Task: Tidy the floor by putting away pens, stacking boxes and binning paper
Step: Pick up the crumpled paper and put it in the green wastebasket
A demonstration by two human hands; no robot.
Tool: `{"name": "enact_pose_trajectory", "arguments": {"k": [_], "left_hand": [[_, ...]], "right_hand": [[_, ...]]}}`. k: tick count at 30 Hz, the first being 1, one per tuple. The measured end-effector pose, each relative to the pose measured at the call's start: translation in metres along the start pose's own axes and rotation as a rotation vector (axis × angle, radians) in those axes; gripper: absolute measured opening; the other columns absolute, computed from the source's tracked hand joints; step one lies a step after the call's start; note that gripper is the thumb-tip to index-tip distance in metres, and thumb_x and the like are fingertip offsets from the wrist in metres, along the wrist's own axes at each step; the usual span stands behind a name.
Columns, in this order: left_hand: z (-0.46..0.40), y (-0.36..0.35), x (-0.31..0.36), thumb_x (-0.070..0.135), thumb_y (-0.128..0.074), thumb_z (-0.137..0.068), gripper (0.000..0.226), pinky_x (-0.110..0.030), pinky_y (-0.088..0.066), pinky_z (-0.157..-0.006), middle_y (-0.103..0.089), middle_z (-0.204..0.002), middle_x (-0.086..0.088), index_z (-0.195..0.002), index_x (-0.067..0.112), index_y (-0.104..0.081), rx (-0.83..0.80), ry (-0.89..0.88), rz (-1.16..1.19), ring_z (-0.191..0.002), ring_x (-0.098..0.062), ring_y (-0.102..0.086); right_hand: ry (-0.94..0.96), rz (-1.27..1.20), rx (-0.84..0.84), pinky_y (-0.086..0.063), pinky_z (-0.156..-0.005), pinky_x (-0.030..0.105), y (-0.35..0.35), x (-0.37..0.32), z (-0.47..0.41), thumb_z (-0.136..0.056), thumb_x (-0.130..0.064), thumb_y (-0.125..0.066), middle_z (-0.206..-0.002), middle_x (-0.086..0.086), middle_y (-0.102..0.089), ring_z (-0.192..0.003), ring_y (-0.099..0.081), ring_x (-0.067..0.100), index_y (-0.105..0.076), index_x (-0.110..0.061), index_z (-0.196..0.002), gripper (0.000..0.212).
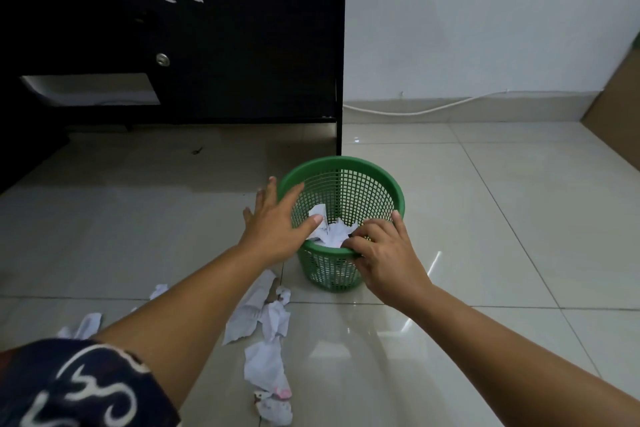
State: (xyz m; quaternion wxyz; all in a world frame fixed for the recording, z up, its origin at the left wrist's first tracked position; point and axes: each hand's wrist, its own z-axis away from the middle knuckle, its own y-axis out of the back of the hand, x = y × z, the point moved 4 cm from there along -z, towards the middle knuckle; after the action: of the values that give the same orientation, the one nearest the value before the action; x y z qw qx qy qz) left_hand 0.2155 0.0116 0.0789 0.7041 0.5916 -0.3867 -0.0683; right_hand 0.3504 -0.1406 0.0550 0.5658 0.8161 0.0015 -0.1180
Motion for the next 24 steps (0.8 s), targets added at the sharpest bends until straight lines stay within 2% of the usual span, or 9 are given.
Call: {"name": "enact_pose_trajectory", "arguments": {"k": [2,3,5,7,9,12,17,21,24], "left_hand": [[0.006,-0.004,-0.011,0.066,-0.054,-0.083,0.069,-0.045,-0.020,-0.116,-0.003,-0.161,-0.007,-0.143,0.039,-0.036,0.001,0.098,0.219,-0.146,-0.031,-0.017],[0.010,-0.006,-0.017,0.064,-0.056,-0.083,0.064,-0.040,-0.027,-0.113,-0.015,-0.159,-0.008,-0.138,0.036,-0.044,0.018,0.120,0.291,-0.143,-0.030,-0.027],[0.016,-0.006,-0.026,0.060,-0.062,-0.081,0.054,-0.033,-0.041,-0.100,-0.045,-0.139,-0.002,-0.126,0.032,-0.055,0.053,0.108,0.380,-0.128,-0.025,-0.047],[0.024,-0.004,-0.033,0.059,-0.072,-0.073,0.052,-0.029,-0.047,-0.089,-0.057,-0.121,0.006,-0.117,0.033,-0.059,0.013,0.089,0.493,-0.110,-0.016,-0.056],[0.026,0.000,-0.040,0.060,-0.079,-0.058,0.056,-0.033,-0.053,-0.084,-0.063,-0.109,0.003,-0.103,0.031,-0.064,-0.019,0.070,0.535,-0.099,-0.015,-0.060],[0.026,0.008,-0.052,0.056,-0.081,-0.049,0.052,-0.038,-0.053,-0.074,-0.065,-0.092,-0.005,-0.085,0.023,-0.064,0.043,0.074,0.549,-0.080,-0.016,-0.059],[0.020,0.020,-0.074,0.044,-0.085,-0.063,0.043,-0.027,-0.046,-0.064,-0.060,-0.085,-0.002,-0.084,0.015,-0.061,0.146,0.092,0.510,-0.070,-0.012,-0.052],[0.010,0.032,-0.100,0.047,-0.082,-0.067,0.041,-0.024,-0.040,-0.059,-0.058,-0.083,-0.001,-0.082,0.017,-0.059,0.245,0.170,0.477,-0.072,-0.014,-0.052],[-0.002,0.036,-0.123,0.058,-0.079,-0.065,0.045,-0.025,-0.039,-0.062,-0.061,-0.090,-0.006,-0.079,0.022,-0.057,0.316,0.217,0.470,-0.080,-0.020,-0.057]], "right_hand": [[-0.002,-0.001,0.005,-0.017,-0.116,0.056,0.000,0.001,-0.001,-0.080,-0.019,-0.073,-0.102,-0.005,-0.065,-0.109,-0.056,0.021,-0.071,-0.027,-0.104,0.025],[0.001,-0.003,0.011,-0.017,-0.116,0.056,0.000,0.001,-0.003,-0.080,-0.018,-0.074,-0.101,-0.005,-0.065,-0.108,-0.057,0.021,-0.072,-0.027,-0.104,0.026],[0.014,-0.013,0.022,-0.018,-0.115,0.057,-0.001,0.000,-0.006,-0.079,-0.016,-0.075,-0.099,-0.004,-0.065,-0.102,-0.058,0.022,-0.072,-0.025,-0.103,0.027],[0.034,-0.006,0.025,-0.021,-0.113,0.058,-0.005,-0.005,-0.010,-0.078,-0.015,-0.076,-0.097,-0.003,-0.065,-0.098,-0.059,0.023,-0.073,-0.025,-0.102,0.027],[0.047,0.007,0.033,-0.023,-0.111,0.059,-0.009,-0.012,-0.015,-0.077,-0.016,-0.076,-0.094,-0.002,-0.065,-0.094,-0.060,0.025,-0.073,-0.025,-0.101,0.026],[0.040,0.043,0.046,-0.027,-0.111,0.059,-0.014,-0.027,-0.023,-0.079,-0.019,-0.076,-0.100,0.002,-0.066,-0.102,-0.058,0.029,-0.073,-0.025,-0.105,0.027],[-0.014,0.086,0.061,-0.028,-0.113,0.057,-0.020,-0.052,-0.025,-0.080,-0.022,-0.073,-0.139,0.017,-0.046,-0.132,-0.038,0.036,-0.050,-0.021,-0.135,0.059],[0.009,0.056,0.075,-0.034,-0.107,0.051,-0.031,-0.066,-0.019,-0.081,-0.023,-0.072,-0.139,0.016,-0.046,-0.129,-0.039,0.035,-0.052,-0.019,-0.131,0.053],[0.017,0.009,-0.013,-0.043,-0.099,0.047,-0.054,-0.072,-0.015,-0.082,-0.021,-0.073,-0.133,0.013,-0.051,-0.122,-0.047,0.033,-0.055,-0.020,-0.126,0.047]]}}
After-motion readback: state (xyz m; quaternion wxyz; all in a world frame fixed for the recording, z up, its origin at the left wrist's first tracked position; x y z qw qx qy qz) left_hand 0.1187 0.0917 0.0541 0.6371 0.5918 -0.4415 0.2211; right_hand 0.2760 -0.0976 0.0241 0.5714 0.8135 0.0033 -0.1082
